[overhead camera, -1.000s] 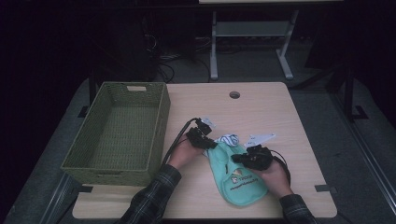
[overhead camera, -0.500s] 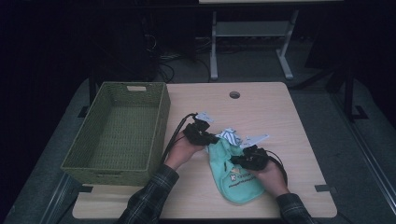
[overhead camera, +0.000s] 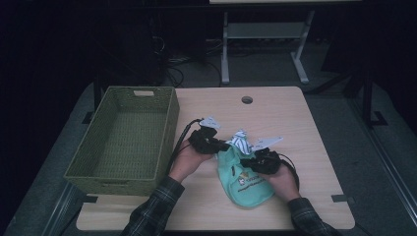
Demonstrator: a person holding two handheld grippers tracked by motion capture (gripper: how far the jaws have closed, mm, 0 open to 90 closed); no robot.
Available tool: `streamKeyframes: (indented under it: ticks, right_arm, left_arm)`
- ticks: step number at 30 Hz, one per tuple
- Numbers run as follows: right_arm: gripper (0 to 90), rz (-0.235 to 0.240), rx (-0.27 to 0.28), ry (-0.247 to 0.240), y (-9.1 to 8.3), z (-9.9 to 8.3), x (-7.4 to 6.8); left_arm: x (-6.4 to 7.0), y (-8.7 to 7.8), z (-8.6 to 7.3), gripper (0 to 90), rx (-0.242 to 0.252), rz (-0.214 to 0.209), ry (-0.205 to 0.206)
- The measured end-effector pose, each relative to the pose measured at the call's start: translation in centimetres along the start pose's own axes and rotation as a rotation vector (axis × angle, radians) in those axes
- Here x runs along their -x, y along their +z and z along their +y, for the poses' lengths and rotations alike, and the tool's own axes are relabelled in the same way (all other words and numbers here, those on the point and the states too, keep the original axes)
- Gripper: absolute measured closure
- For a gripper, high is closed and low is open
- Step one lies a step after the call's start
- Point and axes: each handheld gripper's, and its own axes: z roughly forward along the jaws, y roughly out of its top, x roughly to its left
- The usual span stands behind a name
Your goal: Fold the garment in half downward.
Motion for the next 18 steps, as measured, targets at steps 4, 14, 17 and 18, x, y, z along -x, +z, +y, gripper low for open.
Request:
streamKeyframes:
  ticks: [4,14,17,18]
  right_arm:
    - [89.7,-0.015,0.006,0.007,-2.0,-0.8,-0.2]
    - [89.7,-0.032,-0.028,0.044,-5.6,-4.5,-1.0]
    - [89.7,-0.030,-0.047,0.050,-5.7,-5.3,-0.9]
    - [89.7,-0.032,-0.053,0.049,-5.6,-5.4,-0.9]
  left_arm:
    - [-0.2,-0.2,-0.1,82.7,-0.003,0.022,-0.002]
    - [-1.1,-0.8,-0.3,82.7,-0.016,0.092,0.020]
    - [-1.1,-1.1,-0.3,82.7,-0.006,0.099,0.015]
    - [-1.1,-1.1,-0.3,82.7,-0.003,0.097,0.014]
